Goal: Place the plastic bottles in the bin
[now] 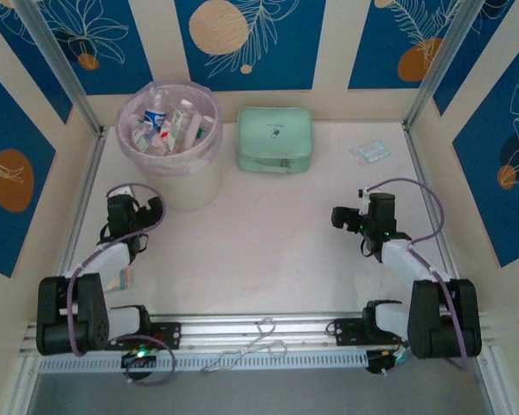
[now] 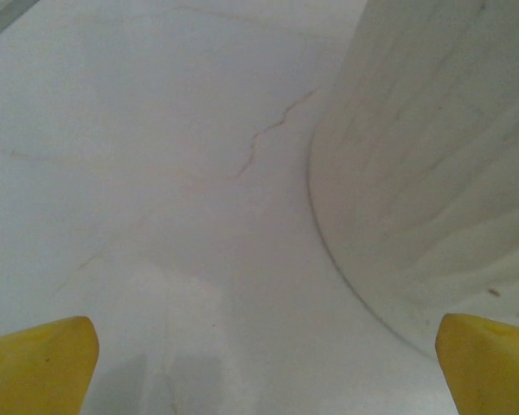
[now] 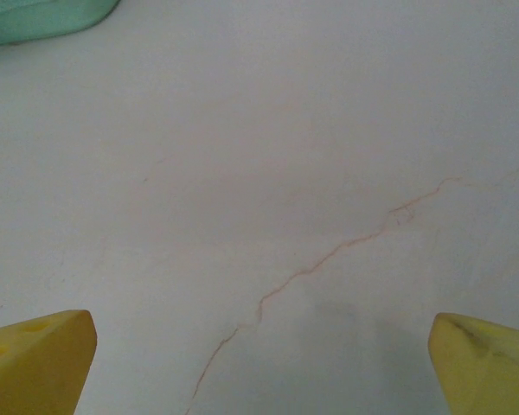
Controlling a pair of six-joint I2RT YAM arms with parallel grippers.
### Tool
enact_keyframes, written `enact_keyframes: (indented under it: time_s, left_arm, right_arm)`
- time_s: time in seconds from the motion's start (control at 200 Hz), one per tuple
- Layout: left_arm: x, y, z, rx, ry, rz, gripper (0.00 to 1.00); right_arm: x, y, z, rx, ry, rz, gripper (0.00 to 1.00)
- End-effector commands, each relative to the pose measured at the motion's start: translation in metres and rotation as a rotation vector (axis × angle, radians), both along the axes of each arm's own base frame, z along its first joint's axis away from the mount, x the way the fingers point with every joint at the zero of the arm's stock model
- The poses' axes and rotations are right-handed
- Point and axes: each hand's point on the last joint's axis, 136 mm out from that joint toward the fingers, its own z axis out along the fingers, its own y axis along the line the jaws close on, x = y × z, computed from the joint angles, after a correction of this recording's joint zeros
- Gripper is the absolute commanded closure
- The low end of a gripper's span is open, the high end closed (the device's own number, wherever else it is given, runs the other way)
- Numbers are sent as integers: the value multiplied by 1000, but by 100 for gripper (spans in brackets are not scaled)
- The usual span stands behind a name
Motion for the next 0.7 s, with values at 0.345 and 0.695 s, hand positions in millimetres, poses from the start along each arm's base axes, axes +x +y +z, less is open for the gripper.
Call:
enact_keyframes:
  time_s: [0.345, 0.695]
  left_arm:
    - [40, -10, 9, 221, -139, -105, 1]
    - [44, -48, 5, 374, -170, -209, 1]
  right_arm:
    - [55, 1, 30, -30, -225, 27, 1]
    - [71, 8, 23, -8, -411, 66, 1]
